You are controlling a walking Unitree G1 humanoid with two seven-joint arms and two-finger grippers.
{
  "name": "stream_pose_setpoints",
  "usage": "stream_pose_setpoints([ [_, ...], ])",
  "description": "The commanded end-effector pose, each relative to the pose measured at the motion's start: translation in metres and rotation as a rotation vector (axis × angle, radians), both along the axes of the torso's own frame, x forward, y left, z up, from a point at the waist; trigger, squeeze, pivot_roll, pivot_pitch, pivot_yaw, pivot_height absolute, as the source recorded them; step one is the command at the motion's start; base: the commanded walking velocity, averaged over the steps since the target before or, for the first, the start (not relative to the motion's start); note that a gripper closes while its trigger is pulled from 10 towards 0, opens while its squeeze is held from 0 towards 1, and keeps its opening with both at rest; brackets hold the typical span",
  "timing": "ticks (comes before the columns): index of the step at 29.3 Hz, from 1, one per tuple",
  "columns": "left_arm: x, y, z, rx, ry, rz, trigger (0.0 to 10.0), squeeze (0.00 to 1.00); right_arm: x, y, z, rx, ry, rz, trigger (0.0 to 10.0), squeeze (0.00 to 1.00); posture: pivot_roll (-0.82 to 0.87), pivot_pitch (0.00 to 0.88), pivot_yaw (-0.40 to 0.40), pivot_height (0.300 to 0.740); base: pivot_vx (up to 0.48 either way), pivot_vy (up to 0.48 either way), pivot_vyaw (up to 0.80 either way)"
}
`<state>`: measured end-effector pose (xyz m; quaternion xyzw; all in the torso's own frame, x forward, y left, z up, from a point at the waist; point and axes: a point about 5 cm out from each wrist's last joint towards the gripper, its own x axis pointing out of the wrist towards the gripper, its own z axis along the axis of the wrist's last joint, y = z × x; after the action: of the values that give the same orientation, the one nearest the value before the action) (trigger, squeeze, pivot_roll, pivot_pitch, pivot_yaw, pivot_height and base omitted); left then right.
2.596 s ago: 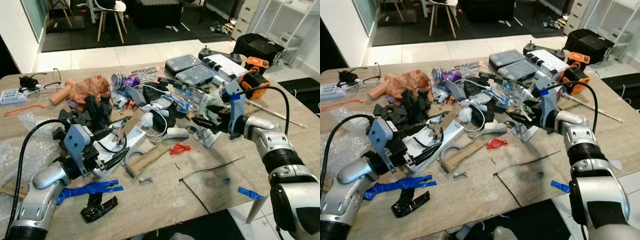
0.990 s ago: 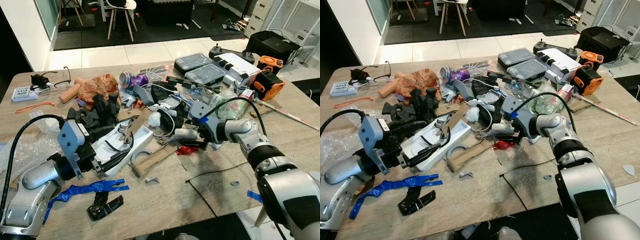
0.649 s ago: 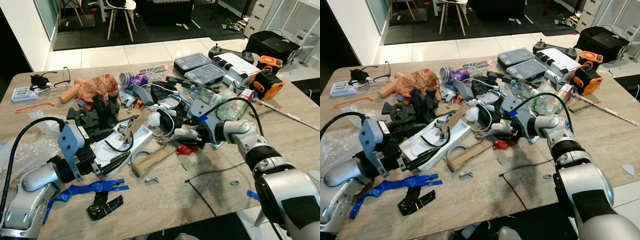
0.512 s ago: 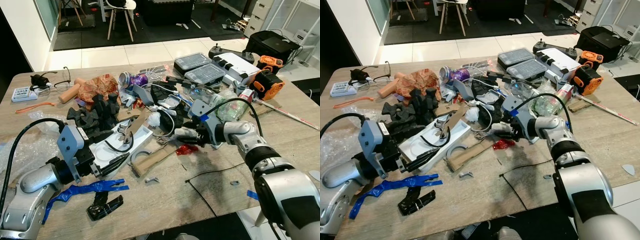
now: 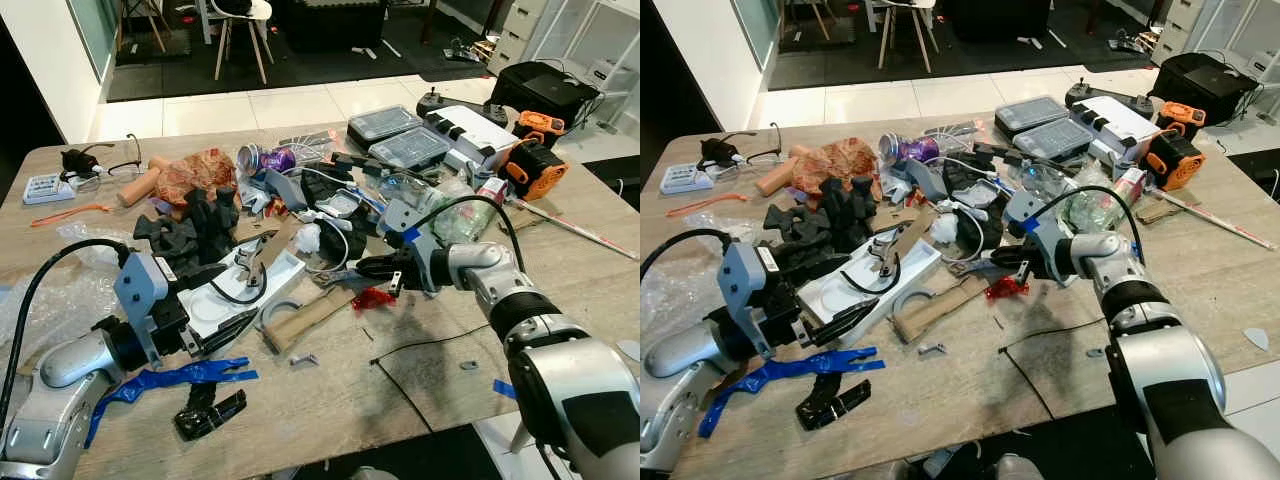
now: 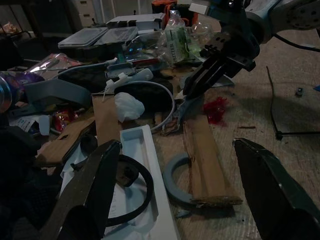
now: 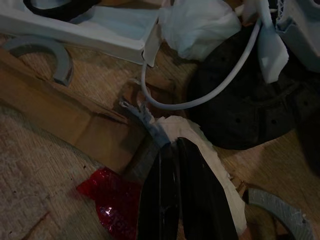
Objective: Picking trash to rubbish bin
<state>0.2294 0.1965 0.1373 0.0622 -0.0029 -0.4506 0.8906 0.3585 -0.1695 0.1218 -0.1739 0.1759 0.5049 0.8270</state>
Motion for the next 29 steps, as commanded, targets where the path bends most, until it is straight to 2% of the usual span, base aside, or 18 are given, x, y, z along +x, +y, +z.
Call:
stream_pose_setpoints([
  [1,0.0,0.004,0.002,0.025,-0.001,0.004,10.0,0.0,0.001,-0.002,0.003,0.04,0.012,-0.019,0.0,0.0,0.16,0.0,-0.004,0.74,0.0,0.0,0.0],
  [3,0.0,0.003,0.001,0.026,-0.001,0.004,10.0,0.0,0.004,-0.003,0.007,0.077,0.008,-0.046,0.4,0.0,0.16,0.0,-0.004,0.74,0.0,0.0,0.0],
  [4,0.0,0.003,0.001,0.027,-0.001,0.004,10.0,0.0,0.005,-0.004,0.009,0.077,-0.002,-0.068,10.0,0.0,0.16,0.0,-0.004,0.74,0.0,0.0,0.0],
  [5,0.0,0.003,0.002,0.027,-0.001,0.004,10.0,0.0,0.007,-0.005,0.01,0.059,-0.016,-0.087,10.0,0.6,0.16,0.0,-0.004,0.74,0.0,0.0,0.0],
  [6,0.0,0.003,0.002,0.027,-0.001,0.004,10.0,0.0,0.007,-0.005,0.01,0.059,-0.016,-0.087,10.0,0.6,0.16,0.0,-0.004,0.74,0.0,0.0,0.0],
  [7,0.0,0.004,0.002,0.027,-0.001,0.005,10.0,0.0,0.009,-0.006,0.012,0.038,-0.037,-0.103,10.0,1.0,0.16,0.0,-0.004,0.74,0.0,0.0,0.0],
  [10,0.001,0.004,0.002,0.027,-0.002,0.005,10.0,0.0,0.01,-0.009,0.012,-0.055,-0.086,-0.112,10.0,1.0,0.16,0.0,-0.004,0.74,0.0,0.0,0.0],
  [15,0.001,0.004,0.003,0.027,-0.003,0.003,10.0,0.0,0.011,-0.007,0.013,-0.04,-0.085,-0.108,10.0,1.0,0.16,0.0,-0.002,0.74,0.0,0.0,0.0],
  [21,0.0,0.004,0.003,0.031,-0.002,0.002,10.0,0.0,0.006,0.0,0.003,-0.051,-0.043,-0.066,10.0,1.0,0.17,0.0,0.0,0.74,0.0,0.0,0.0],
  [27,0.0,0.004,0.003,0.033,-0.003,0.004,10.0,0.0,0.001,0.002,-0.008,-0.11,-0.005,-0.032,10.0,1.0,0.17,0.0,-0.003,0.74,0.0,0.0,0.0],
  [29,0.0,0.004,0.003,0.033,-0.003,0.002,10.0,0.0,-0.002,0.0,-0.016,-0.174,0.018,-0.016,10.0,1.0,0.17,0.0,-0.003,0.74,0.0,0.0,0.0],
])
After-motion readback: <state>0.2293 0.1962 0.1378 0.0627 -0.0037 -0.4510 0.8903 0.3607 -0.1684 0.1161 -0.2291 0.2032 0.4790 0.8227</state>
